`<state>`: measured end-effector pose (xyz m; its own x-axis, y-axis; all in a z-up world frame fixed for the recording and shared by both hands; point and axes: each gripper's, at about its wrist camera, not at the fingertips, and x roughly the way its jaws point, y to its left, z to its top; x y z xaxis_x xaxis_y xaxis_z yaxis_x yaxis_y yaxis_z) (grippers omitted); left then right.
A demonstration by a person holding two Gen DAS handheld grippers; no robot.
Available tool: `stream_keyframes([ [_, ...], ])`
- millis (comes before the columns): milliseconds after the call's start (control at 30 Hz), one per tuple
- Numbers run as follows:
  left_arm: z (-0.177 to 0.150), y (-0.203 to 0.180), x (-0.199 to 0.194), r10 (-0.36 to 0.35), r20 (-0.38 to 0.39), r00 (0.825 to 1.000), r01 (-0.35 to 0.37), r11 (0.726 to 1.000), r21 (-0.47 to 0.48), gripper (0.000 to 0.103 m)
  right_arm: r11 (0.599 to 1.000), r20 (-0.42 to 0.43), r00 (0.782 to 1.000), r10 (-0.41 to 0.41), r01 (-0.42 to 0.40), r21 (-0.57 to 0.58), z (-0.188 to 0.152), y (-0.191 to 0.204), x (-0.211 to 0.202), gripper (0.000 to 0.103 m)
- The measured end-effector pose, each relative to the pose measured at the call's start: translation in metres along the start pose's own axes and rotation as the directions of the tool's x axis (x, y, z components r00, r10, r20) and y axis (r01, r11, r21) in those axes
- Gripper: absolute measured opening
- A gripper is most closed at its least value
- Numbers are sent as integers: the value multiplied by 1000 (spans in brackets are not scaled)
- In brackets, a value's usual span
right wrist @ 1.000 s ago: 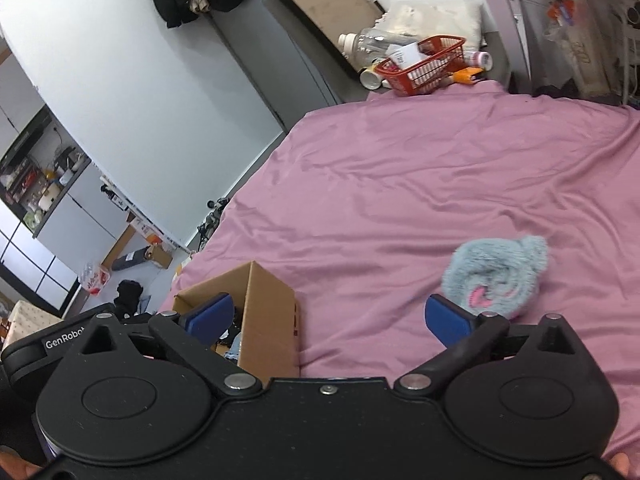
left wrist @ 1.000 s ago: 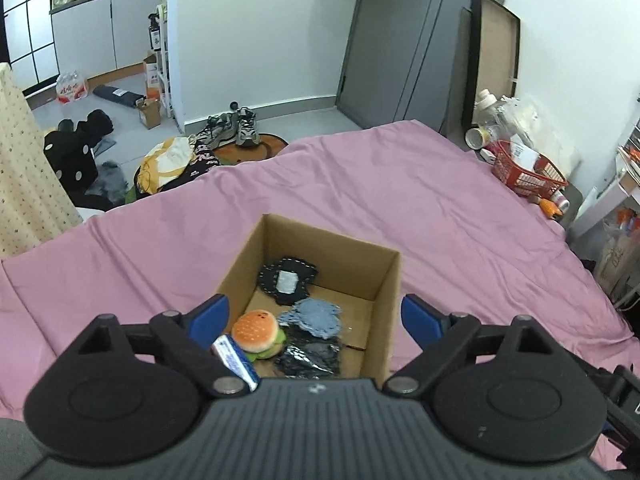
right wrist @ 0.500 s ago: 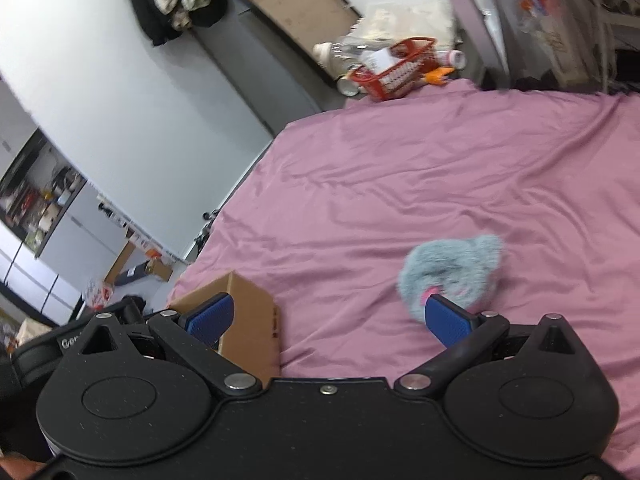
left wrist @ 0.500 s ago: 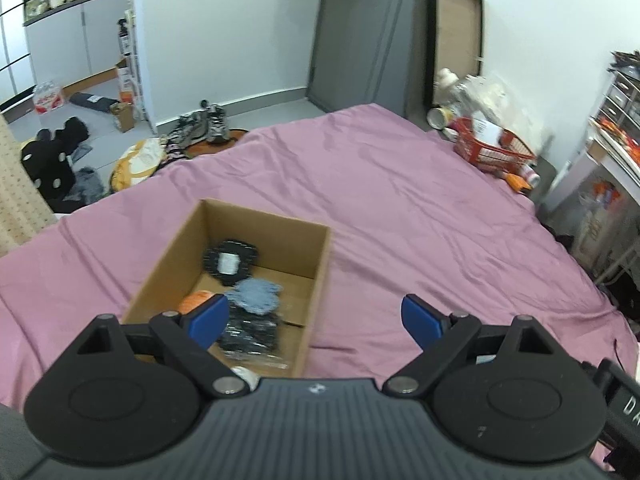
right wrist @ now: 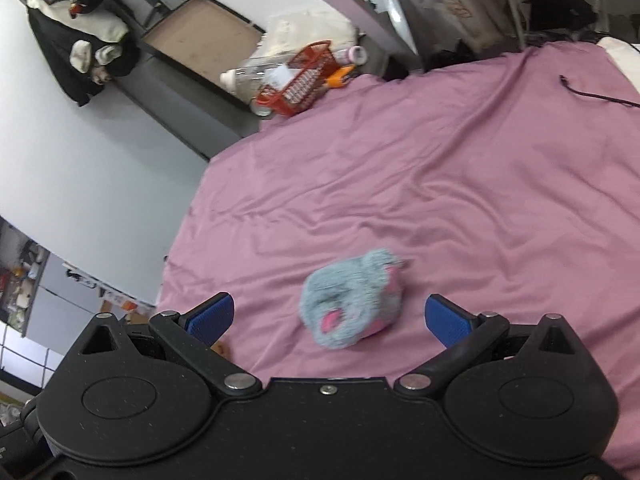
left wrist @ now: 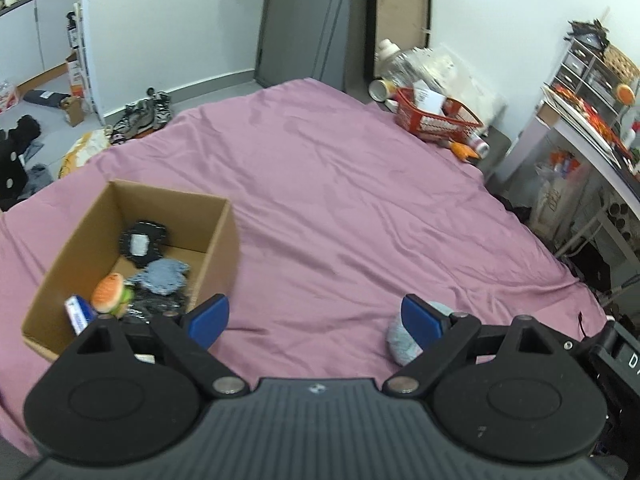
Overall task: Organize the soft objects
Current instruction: 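Move both tools back toward the grey mouse plush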
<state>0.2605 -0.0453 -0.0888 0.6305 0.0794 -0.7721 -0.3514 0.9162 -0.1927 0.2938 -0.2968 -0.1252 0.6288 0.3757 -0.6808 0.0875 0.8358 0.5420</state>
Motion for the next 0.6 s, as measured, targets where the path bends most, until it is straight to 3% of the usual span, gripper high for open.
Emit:
stream_keyframes([
  [233,-7,-20,25,-54,-31,998,55,998,25,90,1000,-12,1000,9,-9,9,5,-12,1,101],
  [600,-15,-38,66,-129,-102,986,131,991,20,83,993,-96,995,9,2,116,9,-39,35,87],
])
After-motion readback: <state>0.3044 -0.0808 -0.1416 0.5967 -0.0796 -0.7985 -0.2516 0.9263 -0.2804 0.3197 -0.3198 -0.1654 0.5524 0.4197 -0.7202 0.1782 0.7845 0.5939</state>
